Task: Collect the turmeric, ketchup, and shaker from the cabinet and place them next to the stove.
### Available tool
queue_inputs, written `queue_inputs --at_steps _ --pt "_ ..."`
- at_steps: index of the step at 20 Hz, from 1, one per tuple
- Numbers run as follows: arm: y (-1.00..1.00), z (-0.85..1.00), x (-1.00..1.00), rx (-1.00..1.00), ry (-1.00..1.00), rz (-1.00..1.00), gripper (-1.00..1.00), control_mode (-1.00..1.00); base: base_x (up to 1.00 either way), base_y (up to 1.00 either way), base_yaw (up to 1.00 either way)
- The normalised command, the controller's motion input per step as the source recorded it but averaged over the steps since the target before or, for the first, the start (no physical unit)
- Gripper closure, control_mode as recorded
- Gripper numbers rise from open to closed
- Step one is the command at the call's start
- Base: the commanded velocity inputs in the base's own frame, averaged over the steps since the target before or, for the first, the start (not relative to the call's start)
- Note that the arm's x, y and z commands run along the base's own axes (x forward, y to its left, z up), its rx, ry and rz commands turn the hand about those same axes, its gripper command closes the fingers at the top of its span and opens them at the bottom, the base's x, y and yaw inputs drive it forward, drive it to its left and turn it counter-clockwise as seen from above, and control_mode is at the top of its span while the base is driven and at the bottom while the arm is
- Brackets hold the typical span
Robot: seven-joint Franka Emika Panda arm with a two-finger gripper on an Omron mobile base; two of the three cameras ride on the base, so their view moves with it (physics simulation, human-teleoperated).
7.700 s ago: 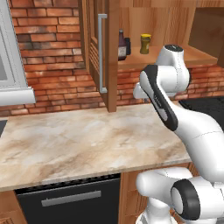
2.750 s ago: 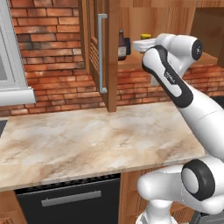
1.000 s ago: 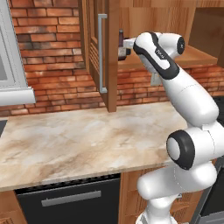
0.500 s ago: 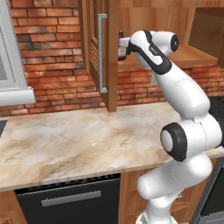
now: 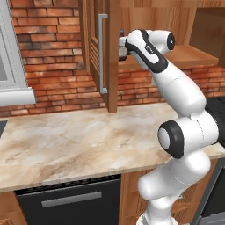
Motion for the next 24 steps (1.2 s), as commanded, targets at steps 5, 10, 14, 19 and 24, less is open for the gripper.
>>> queue_inputs --at_steps 5,10,14,19,24 --pt "0.02 0.00 0.05 0.00 0.00 0.00 -1.00 -1.00 0.00 0.00 0.00" --pt "0.00 0.00 0.11 0.00 0.00 0.00 -1.00 -1.00 0.00 0.00 0.00" --pt "0.04 0.02 0.15 0.00 0.00 0.00 -1.00 -1.00 0.00 0.00 0.00" --pt "0.07 0.01 0.12 0.00 0.00 0.00 -1.00 -1.00 0.00 0.00 0.00" --pt "0.11 0.00 0.09 0.00 0.00 0.00 -1.00 -1.00 0.00 0.00 0.00"
